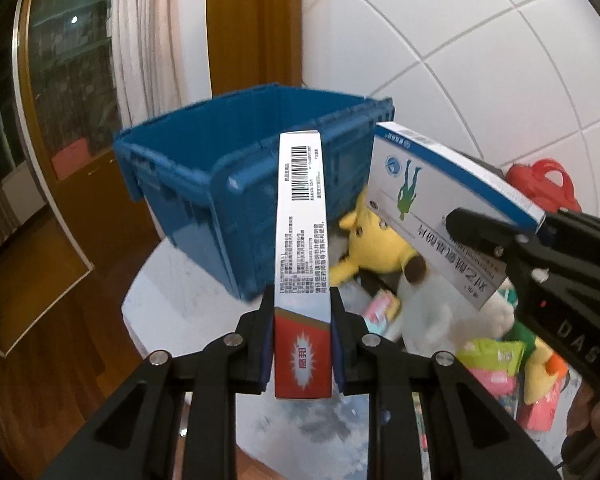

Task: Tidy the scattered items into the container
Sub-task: 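Carry both boxes up over the blue crate, then drop both boxes into the blue crate by opening both tools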

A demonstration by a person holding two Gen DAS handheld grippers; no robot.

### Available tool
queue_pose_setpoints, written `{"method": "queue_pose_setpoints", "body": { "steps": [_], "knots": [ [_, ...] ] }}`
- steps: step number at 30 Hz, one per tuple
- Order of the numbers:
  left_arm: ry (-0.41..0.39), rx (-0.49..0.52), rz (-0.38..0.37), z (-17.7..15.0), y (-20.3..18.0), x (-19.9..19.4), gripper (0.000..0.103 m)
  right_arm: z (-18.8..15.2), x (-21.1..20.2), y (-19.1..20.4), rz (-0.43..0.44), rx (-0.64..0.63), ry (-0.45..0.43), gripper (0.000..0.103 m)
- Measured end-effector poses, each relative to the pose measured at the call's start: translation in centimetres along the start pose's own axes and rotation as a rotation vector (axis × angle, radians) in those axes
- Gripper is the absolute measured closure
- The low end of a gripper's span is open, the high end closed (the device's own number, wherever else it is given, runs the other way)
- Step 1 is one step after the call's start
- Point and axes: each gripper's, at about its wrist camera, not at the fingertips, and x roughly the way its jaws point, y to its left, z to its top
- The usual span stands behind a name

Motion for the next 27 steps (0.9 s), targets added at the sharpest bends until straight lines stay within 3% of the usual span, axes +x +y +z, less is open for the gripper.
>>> {"method": "queue_pose_setpoints", "body": {
  "steps": [8,14,22,27],
  "knots": [
    [-0.083,0.102,-0.036,6.5,5.9,1.2,0.080,6.1,2.7,3.0,-0.074,0.066,-0.091,0.086],
    [-0.068,0.117,-0.080,10.9,9.4,5.0,0.080,10.1,6.3,5.1,-0.107,0.106,-0.111,0.086],
    [-0.076,0.120,-0.111,17.0,12.4,9.9,0.080,16.0,12.5,3.7,-0.121,0.123,-0.126,0.086],
    [-0.060,0.131,-0.113,20.7,15.2,14.0,0.080,18.6,16.9,2.7,-0.131,0.152,-0.093,0.086]
  ]
}}
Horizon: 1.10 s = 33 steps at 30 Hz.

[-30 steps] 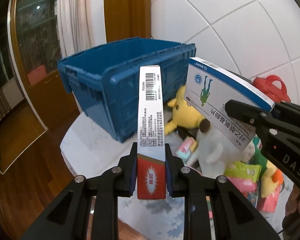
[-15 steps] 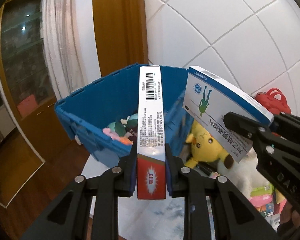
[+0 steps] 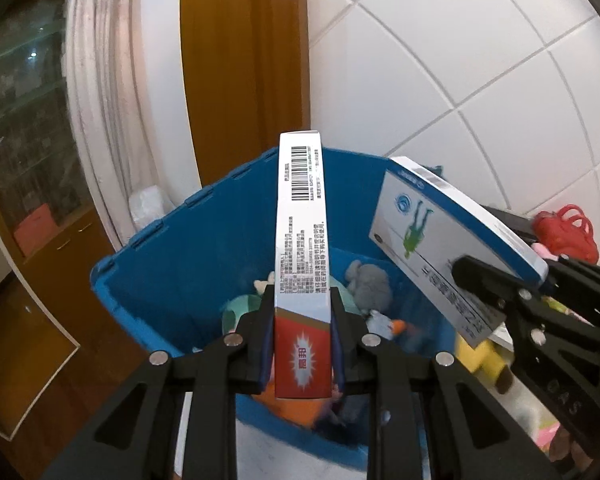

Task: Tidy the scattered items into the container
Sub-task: 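Drop both boxes into the blue crate by opening both tools, then move both tools back toward the pile on the table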

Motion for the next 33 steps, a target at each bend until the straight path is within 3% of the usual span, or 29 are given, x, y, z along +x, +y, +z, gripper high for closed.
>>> {"method": "queue_pose_setpoints", "body": {
  "steps": [8,10,11,12,14,15,17,20,23,29,33],
  "knots": [
    [0.046,0.106,-0.104,2.2,3.5,6.5,0.080,1.4,6.1,1.3,-0.115,0.075,0.032,0.086],
    [0.057,0.122,-0.125,2.5,4.2,7.5,0.073,1.9,6.9,1.7,-0.149,0.097,0.031,0.082],
    [0.058,0.125,-0.134,2.6,4.6,8.0,0.057,2.1,7.2,2.0,-0.167,0.109,0.026,0.065],
    [0.056,0.122,-0.131,2.7,5.1,8.4,0.047,2.2,7.3,2.3,-0.189,0.119,0.025,0.034],
    [0.045,0.112,-0.148,2.7,5.9,8.9,0.030,2.5,7.6,2.7,-0.252,0.121,0.030,0.018],
    [0.042,0.112,-0.167,2.6,6.2,9.0,0.027,2.5,7.7,2.9,-0.268,0.125,0.033,0.014],
    [0.045,0.118,-0.182,2.6,6.8,9.5,0.027,2.3,7.5,3.1,-0.298,0.144,0.032,0.012],
    [0.041,0.126,-0.215,2.4,7.0,9.5,0.027,2.0,6.9,3.5,-0.349,0.165,0.026,0.002],
    [0.029,0.140,-0.249,1.6,6.4,8.4,0.027,1.2,5.7,3.7,-0.395,0.177,0.024,0.001],
    [-0.005,0.167,-0.298,0.2,4.2,5.4,0.003,-1.5,0.7,2.7,-0.513,0.227,0.007,0.000],
    [-0.026,0.186,-0.336,-1.7,1.6,2.2,0.001,-4.4,-4.2,1.6,-0.590,0.273,-0.001,0.000]
  ]
}}
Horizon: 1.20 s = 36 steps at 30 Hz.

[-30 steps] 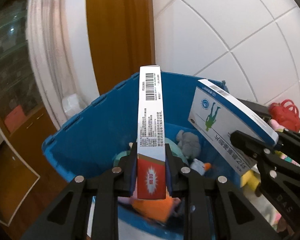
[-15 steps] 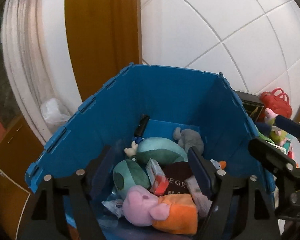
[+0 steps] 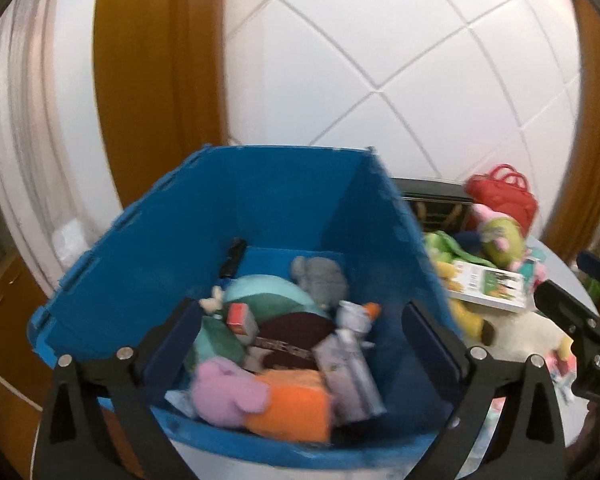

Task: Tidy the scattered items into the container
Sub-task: 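Move both tools back toward the pile on the table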

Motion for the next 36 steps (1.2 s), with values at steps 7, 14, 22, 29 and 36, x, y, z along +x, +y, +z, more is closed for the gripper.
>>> {"method": "queue_pose_setpoints", "body": {
  "steps": [7,14,22,29,36],
  "knots": [
    [-0.002,-0.002,-0.080,-3.5,-7.4,-4.0,0.001,-5.7,-6.9,-8.8,-0.098,0.064,0.020,0.000],
    [0.050,-0.019,-0.076,-9.1,-14.6,-7.5,0.001,-11.9,-13.2,-15.5,-0.093,0.072,0.057,0.000],
    [0.070,0.039,-0.017,-12.8,-18.1,-11.2,0.001,-15.7,-17.6,-17.6,-0.093,0.096,0.074,0.000],
    [0.029,0.063,-0.003,-14.2,-17.2,-14.6,0.001,-16.8,-21.2,-16.3,-0.120,0.106,0.049,0.000],
    [0.048,0.074,-0.002,-14.7,-16.3,-15.1,0.001,-18.1,-20.8,-15.2,-0.104,0.129,0.084,0.000]
  ]
}}
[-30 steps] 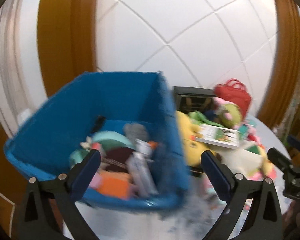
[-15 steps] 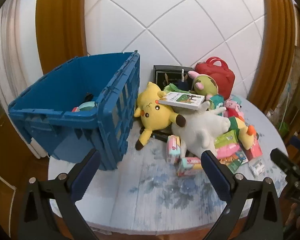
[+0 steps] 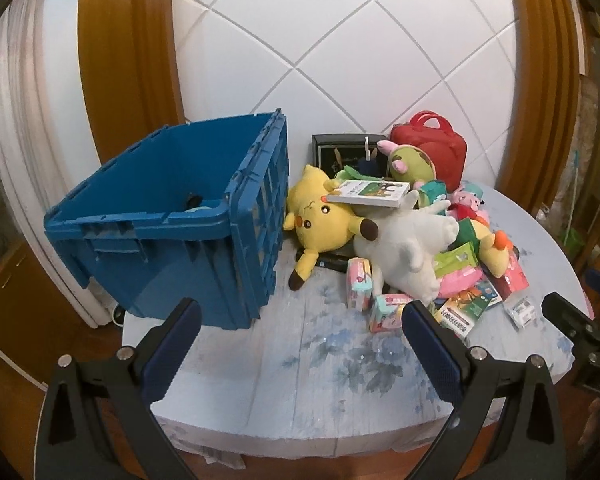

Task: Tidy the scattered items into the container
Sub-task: 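Move both tools back toward the pile on the table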

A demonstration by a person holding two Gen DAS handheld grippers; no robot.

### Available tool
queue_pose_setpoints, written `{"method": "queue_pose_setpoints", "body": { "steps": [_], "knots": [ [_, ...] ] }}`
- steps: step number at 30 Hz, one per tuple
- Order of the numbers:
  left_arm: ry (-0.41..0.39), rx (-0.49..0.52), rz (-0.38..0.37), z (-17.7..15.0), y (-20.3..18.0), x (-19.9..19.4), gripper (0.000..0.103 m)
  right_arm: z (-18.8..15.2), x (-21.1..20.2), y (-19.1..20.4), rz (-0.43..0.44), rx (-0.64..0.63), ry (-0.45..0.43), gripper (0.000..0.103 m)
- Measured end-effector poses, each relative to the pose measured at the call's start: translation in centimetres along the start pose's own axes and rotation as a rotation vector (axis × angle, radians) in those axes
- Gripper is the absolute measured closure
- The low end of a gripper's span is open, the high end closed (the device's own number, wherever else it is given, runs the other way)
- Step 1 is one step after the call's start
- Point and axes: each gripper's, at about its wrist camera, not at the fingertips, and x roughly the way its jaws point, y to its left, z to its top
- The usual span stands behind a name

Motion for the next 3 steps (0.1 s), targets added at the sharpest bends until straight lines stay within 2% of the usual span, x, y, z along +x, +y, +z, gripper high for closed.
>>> {"method": "queue_pose_setpoints", "body": {
  "steps": [3],
  "knots": [
    [0.009,0.006,-0.010,-0.34,0.29,0.11,0.001,-0.20,0.09,0.02,-0.007,0.009,0.006,0.000]
  ]
}}
